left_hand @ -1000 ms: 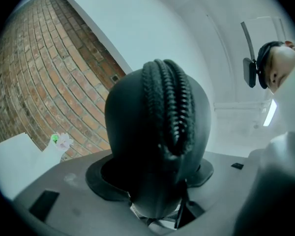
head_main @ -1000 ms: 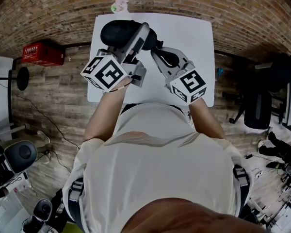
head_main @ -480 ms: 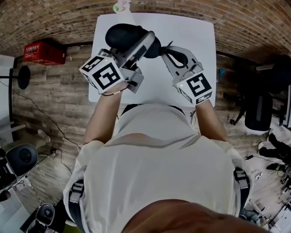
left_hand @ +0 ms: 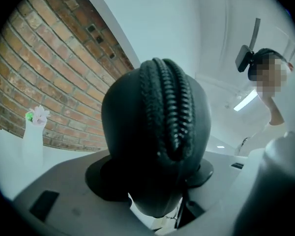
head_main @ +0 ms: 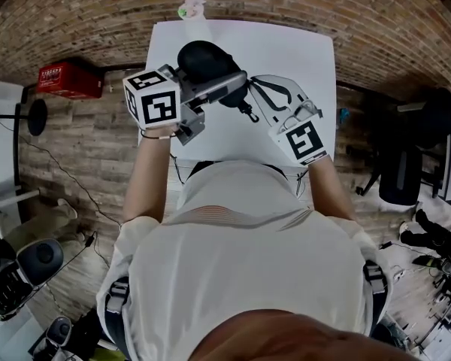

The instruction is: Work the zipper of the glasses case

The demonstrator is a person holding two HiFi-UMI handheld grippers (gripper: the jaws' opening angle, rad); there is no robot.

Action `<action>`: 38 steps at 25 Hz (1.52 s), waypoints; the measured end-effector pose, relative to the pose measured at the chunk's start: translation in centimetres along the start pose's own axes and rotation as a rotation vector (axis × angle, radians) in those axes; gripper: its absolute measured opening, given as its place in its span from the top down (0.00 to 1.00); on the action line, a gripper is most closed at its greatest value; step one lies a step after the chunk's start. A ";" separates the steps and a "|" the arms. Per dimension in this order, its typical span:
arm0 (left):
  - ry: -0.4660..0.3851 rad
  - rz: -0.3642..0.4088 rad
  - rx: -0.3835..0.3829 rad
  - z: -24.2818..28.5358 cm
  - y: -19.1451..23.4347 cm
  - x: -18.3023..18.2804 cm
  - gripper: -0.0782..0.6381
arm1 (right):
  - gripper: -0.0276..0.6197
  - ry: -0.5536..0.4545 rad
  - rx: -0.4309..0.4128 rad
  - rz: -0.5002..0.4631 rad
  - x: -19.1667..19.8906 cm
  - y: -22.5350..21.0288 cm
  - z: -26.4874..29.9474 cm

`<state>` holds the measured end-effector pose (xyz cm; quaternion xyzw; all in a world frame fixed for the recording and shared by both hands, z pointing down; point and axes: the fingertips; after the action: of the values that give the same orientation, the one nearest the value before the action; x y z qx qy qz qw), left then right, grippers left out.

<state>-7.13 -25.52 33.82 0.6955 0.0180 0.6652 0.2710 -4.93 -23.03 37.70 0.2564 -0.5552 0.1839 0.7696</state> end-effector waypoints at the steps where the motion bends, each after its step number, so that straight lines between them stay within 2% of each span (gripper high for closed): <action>1: 0.032 0.012 0.014 0.1 -0.2 0.5 0.52 | 0.86 0.007 -0.003 -0.018 0.1 0.1 0.0; 8: 0.136 0.038 0.068 0.5 -0.7 2.5 0.52 | 0.86 0.033 -0.009 -0.076 0.4 0.6 0.1; 11: 0.206 0.056 0.096 0.6 -1.3 3.6 0.52 | 0.86 0.038 -0.010 -0.106 0.1 0.8 0.0; 18: 0.445 0.132 0.157 0.8 -2.2 7.9 0.52 | 0.86 0.017 -0.005 -0.174 -0.1 0.9 0.0; 25: 0.754 0.243 0.167 0.3 -1.9 13.8 0.52 | 0.86 0.058 0.006 -0.226 0.8 0.9 -0.3; 30: 0.910 0.254 0.185 -0.5 -1.5 16.3 0.52 | 0.86 0.097 -0.010 -0.302 1.7 1.4 -0.1; 38: 1.155 0.295 0.213 -2.1 -0.9 20.8 0.52 | 0.86 0.182 -0.089 -0.448 4.3 3.4 0.0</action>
<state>-6.41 -16.00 52.42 0.2405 0.1320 0.9602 0.0513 -5.52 -20.35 42.47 0.3216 -0.4204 0.0062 0.8484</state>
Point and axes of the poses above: the fingertips, and each gripper's own axes: z forward along the fingers, y to its left, x out of its underside, and after that the axes turned 11 degrees about z, right-handed
